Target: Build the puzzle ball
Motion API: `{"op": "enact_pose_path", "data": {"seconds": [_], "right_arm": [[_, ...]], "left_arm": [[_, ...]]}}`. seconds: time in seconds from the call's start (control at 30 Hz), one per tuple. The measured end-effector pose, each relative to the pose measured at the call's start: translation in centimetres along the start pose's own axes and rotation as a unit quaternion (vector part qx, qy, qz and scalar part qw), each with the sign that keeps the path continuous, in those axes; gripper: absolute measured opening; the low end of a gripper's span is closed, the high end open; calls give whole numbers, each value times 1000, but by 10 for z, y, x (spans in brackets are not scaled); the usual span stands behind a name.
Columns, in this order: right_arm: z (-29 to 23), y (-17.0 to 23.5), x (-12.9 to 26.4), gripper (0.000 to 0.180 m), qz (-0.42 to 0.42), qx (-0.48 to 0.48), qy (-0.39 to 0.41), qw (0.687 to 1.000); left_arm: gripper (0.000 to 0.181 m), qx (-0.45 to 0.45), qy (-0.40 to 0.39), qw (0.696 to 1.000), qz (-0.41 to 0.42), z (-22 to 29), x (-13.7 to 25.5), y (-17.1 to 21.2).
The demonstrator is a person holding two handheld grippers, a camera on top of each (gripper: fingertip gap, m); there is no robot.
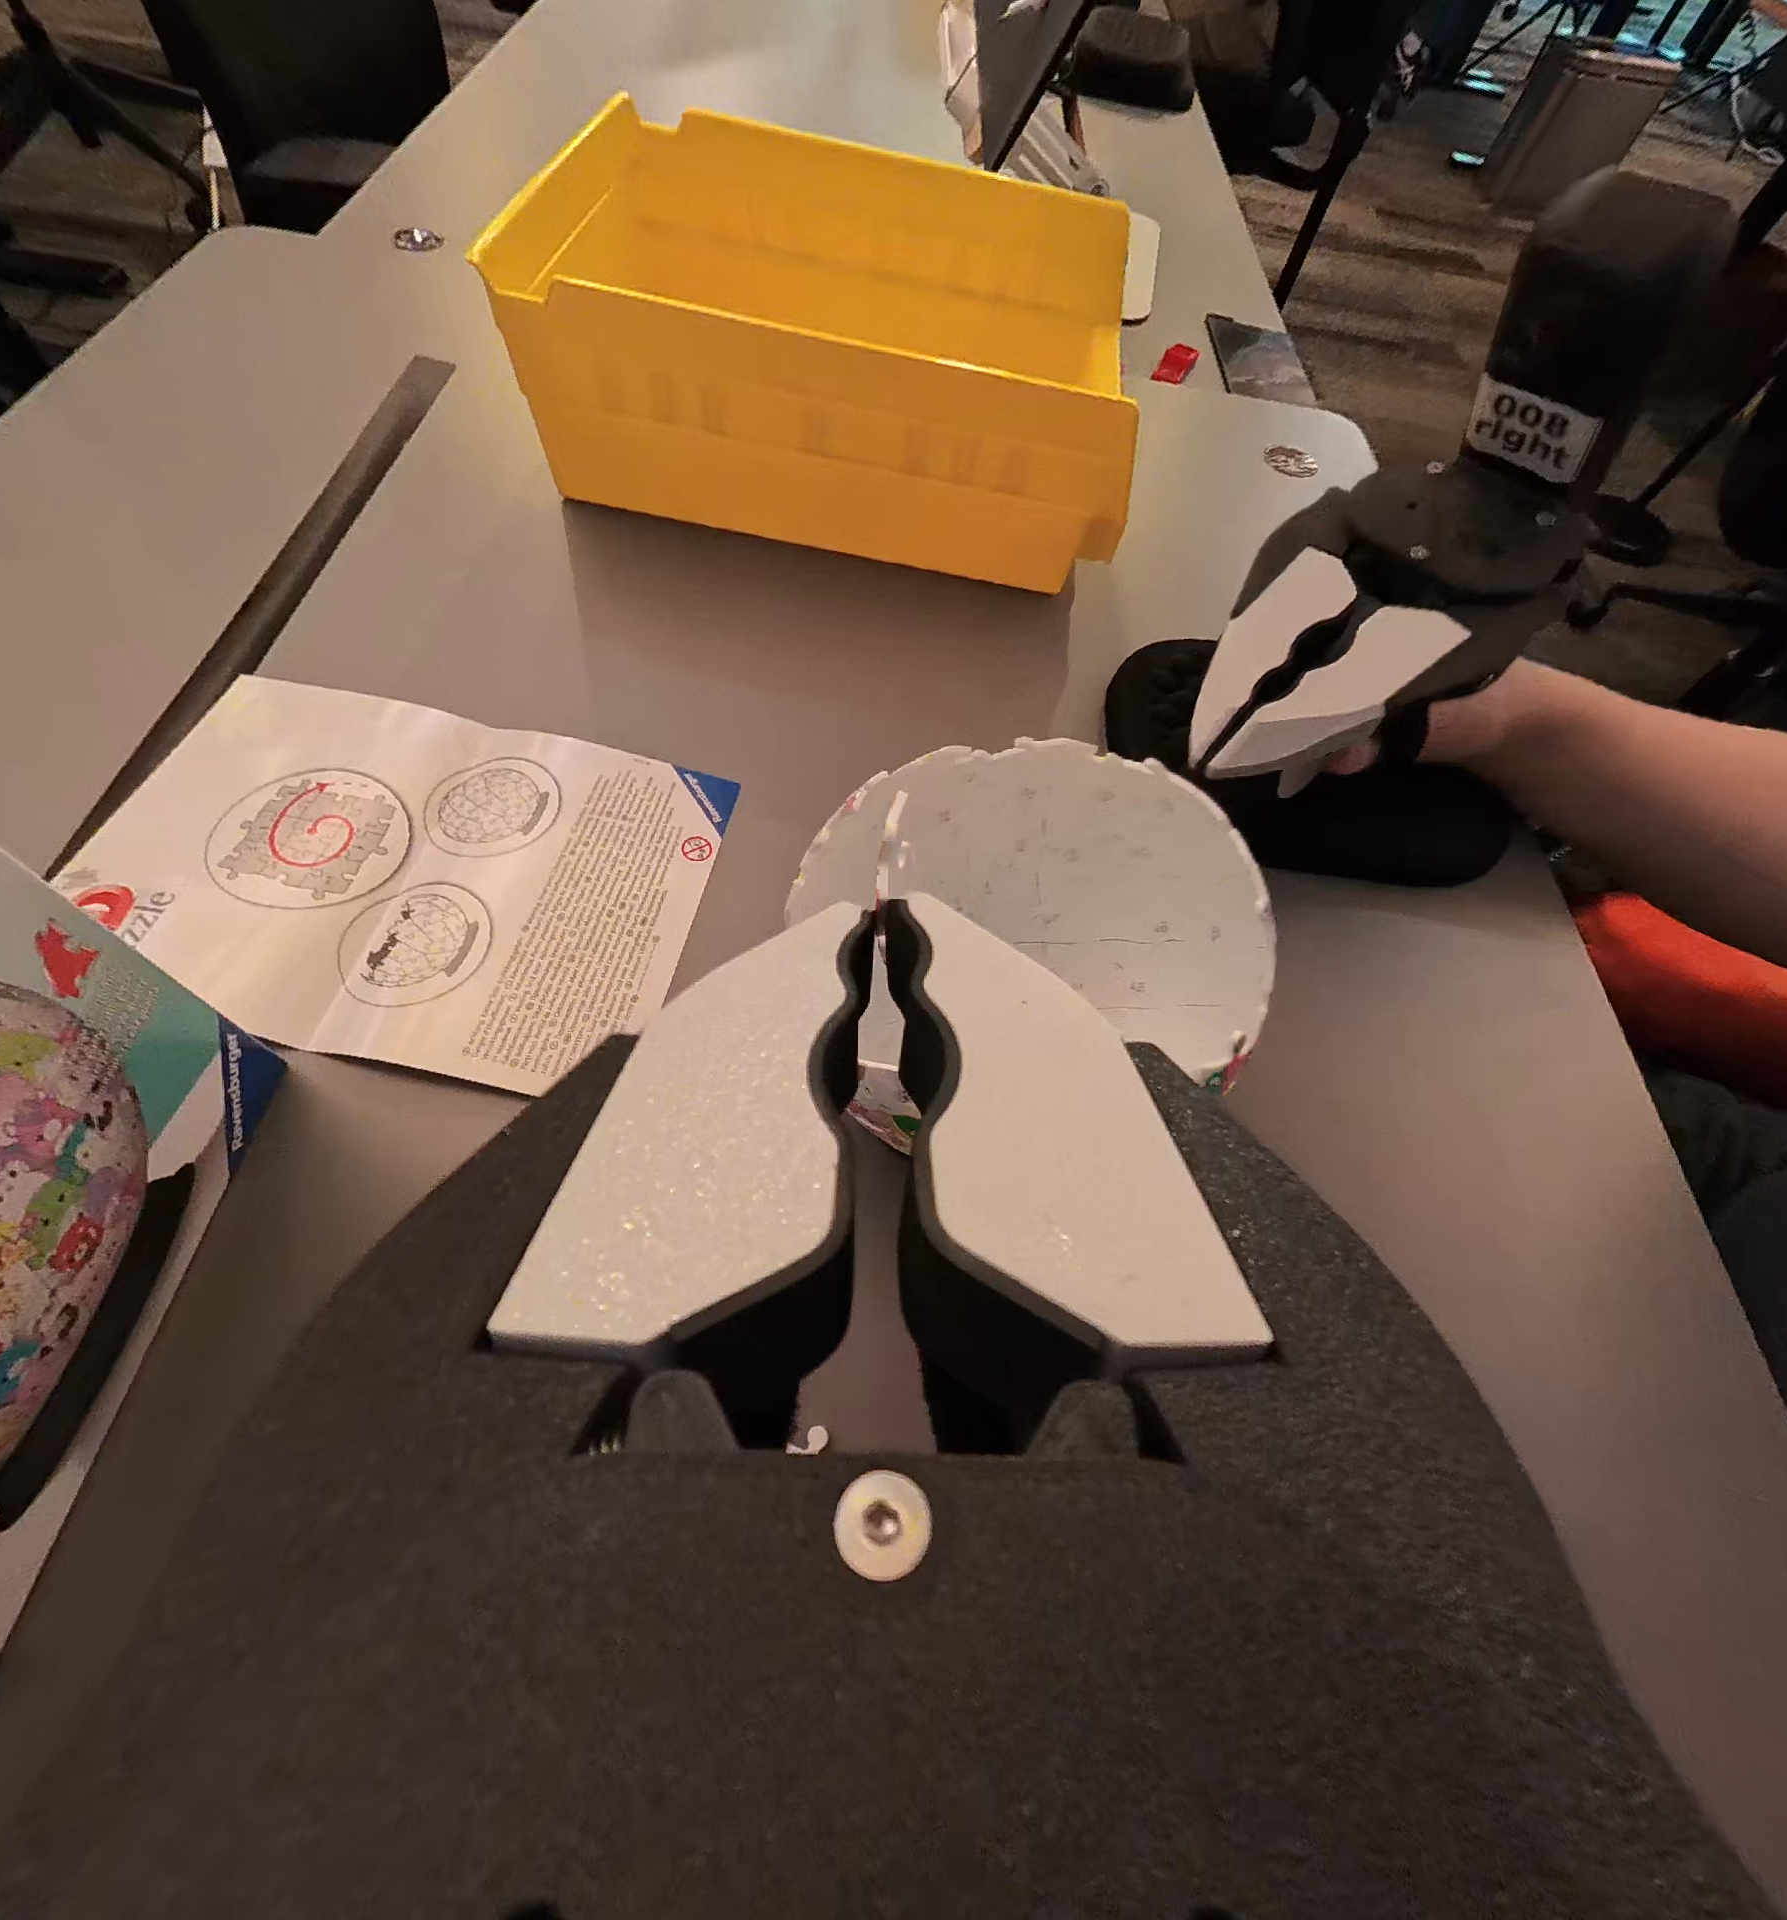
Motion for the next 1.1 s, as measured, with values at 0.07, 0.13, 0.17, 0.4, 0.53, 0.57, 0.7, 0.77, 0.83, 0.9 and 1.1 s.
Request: {"op": "enact_pose_path", "data": {"seconds": [0.07,0.13,0.17,0.4,0.53,0.57,0.7,0.77,0.83,0.9,1.1], "right_arm": [[4,-5,5,0,26,-15,5,1000],[3,-12,10,0,59,-5,5,998],[0,-17,13,0,82,9,0,997],[5,-91,-1,0,147,52,-69,985],[25,-138,-54,1,70,93,-123,986],[27,-147,-69,7,58,113,-140,982],[24,-158,-116,27,-24,100,-245,964],[25,-151,-132,28,-54,97,-261,959],[22,-147,-143,27,-46,89,-273,957],[21,-142,-150,25,-60,75,-280,955],[20,-131,-151,2,-82,70,-299,948]], "left_arm": [[2,4,-4,1000,-10,-1,-3,3],[2,9,-12,999,-29,-2,-7,7],[2,8,-16,999,-35,-3,-8,9],[2,8,-31,999,-35,-5,-15,10],[2,12,-39,999,-1,-7,-10,0],[2,17,-40,999,15,-7,-7,-4],[2,25,-59,995,73,-12,7,-20],[2,24,-73,993,94,-15,15,-25],[2,33,-68,991,112,-15,20,-29],[2,39,-59,990,121,-14,21,-30],[2,24,-48,993,106,-13,17,-25]]}}
Point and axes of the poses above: each gripper's, where its closed fingertips meet, x back along the fingers, y out of its underside, z = x × y across the jaws, the point moved 4 cm from there along x, back along the fingers, and after that the axes turned 3 degrees about z, right-handed, at the moved point
